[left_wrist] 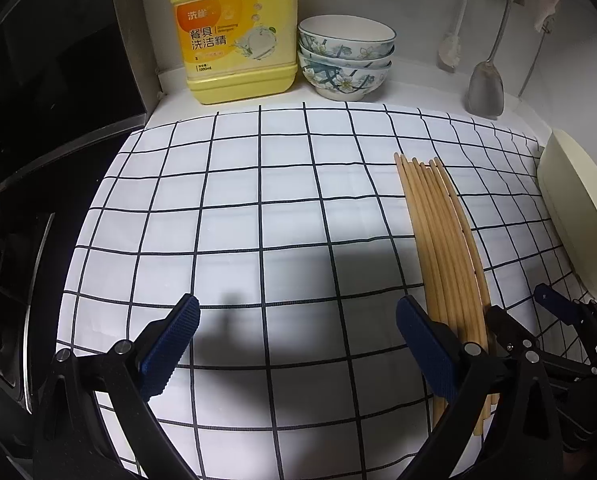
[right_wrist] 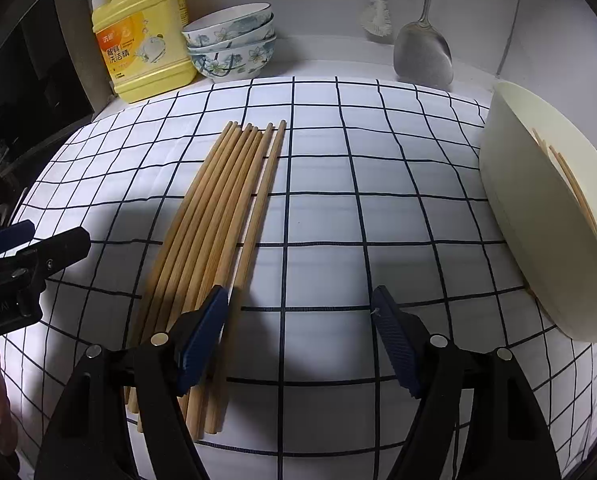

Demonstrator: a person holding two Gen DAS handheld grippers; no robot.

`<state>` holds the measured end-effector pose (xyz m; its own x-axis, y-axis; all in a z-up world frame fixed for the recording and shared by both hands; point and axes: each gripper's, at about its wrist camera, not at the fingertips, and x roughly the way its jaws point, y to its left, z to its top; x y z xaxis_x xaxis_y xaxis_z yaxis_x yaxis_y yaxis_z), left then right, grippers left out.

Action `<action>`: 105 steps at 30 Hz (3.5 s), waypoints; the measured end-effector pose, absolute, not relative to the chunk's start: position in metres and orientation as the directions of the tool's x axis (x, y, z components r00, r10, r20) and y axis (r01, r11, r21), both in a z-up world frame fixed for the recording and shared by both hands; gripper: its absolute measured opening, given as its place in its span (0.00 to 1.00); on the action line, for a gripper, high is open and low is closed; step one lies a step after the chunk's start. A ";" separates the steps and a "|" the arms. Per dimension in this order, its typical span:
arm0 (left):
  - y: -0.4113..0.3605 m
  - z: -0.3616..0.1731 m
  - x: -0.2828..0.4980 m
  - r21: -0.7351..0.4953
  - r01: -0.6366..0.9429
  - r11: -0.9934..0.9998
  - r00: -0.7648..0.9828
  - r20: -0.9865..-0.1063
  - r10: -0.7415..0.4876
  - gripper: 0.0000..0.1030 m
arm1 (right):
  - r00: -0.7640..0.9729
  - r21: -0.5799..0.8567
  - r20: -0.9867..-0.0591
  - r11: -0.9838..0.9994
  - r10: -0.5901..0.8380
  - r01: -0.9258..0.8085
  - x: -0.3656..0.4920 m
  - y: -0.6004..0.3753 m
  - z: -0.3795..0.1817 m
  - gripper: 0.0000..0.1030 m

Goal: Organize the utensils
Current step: 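Move both open tools back to the remaining chopstick row, then separate one wooden chopstick from the row with the right tool while the left tool separates another, then close the left tool on one chopstick while the right tool grasps another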

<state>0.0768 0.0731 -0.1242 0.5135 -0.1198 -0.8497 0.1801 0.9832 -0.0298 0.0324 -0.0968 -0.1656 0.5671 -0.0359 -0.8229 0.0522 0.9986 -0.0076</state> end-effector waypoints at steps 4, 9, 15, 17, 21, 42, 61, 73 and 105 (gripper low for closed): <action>0.068 -0.125 0.075 -0.029 0.193 0.981 0.513 -0.849 -0.126 0.94 | 0.574 -0.038 -0.817 0.999 -0.050 0.033 0.032 -0.094 -0.166 0.69; 0.063 -0.128 0.073 -0.015 0.207 0.978 0.510 -0.851 -0.121 0.94 | 0.563 -0.047 -0.825 0.999 -0.049 0.018 0.034 -0.094 -0.165 0.69; 0.063 -0.129 0.075 -0.021 0.206 0.978 0.505 -0.854 -0.125 0.94 | 0.545 -0.101 -0.834 0.995 -0.089 0.008 0.035 -0.091 -0.167 0.69; 0.061 -0.130 0.073 -0.019 0.211 0.977 0.505 -0.854 -0.125 0.94 | 0.545 -0.090 -0.834 0.996 -0.083 0.015 0.035 -0.095 -0.167 0.69; 0.055 -0.132 0.073 -0.020 0.228 0.973 0.495 -0.858 -0.134 0.94 | 0.553 -0.089 -0.828 0.995 -0.093 0.034 0.037 -0.104 -0.168 0.69; 0.031 -0.151 0.073 -0.009 0.277 0.961 0.459 -0.877 -0.141 0.95 | 0.549 -0.035 -0.832 0.995 -0.082 0.096 0.033 -0.137 -0.168 0.69; 0.030 -0.156 0.108 -0.001 0.218 0.976 0.464 -0.880 -0.104 0.95 | 0.583 -0.034 -0.811 0.999 -0.051 0.040 0.049 -0.130 -0.170 0.69; 0.012 -0.147 0.107 -0.008 0.282 0.960 0.468 -0.872 -0.145 0.55 | 0.604 -0.033 -0.797 0.997 0.013 -0.065 0.061 -0.116 -0.167 0.41; 0.025 -0.062 0.035 -0.027 0.459 0.888 0.493 -0.824 -0.280 0.07 | 0.670 0.155 -0.739 0.986 0.073 0.064 -0.026 -0.131 -0.083 0.06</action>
